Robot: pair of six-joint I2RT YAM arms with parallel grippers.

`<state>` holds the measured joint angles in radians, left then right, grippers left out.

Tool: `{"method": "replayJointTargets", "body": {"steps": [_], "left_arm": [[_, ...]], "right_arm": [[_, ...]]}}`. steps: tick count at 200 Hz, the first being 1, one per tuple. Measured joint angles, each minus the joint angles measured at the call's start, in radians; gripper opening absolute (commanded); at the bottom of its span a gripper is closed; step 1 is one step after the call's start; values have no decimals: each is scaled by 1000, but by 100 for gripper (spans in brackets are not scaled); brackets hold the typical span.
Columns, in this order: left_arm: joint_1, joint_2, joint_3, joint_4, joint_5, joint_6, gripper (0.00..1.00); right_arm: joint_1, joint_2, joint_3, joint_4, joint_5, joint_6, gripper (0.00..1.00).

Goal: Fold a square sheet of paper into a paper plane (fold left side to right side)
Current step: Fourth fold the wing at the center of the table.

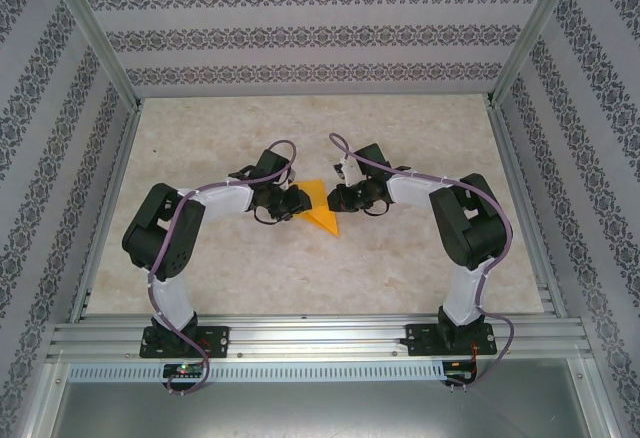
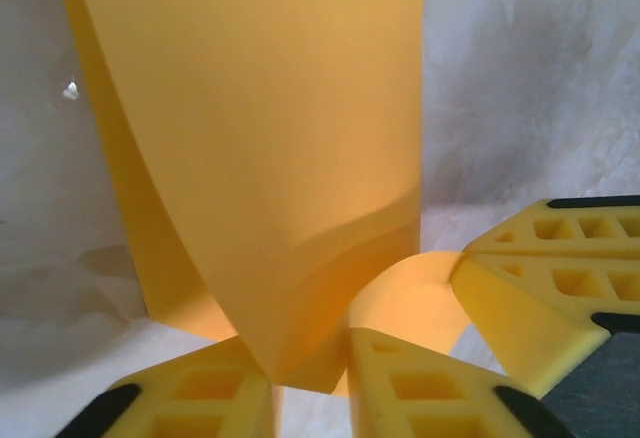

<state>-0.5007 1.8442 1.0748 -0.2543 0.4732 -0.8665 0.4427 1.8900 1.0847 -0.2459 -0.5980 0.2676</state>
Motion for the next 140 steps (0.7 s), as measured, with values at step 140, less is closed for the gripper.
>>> {"method": "replayJointTargets", "body": {"steps": [140], "left_arm": [[-6, 0, 0, 0, -8, -30, 9]], "right_arm": [[220, -307, -247, 35, 363, -20, 45]]}}
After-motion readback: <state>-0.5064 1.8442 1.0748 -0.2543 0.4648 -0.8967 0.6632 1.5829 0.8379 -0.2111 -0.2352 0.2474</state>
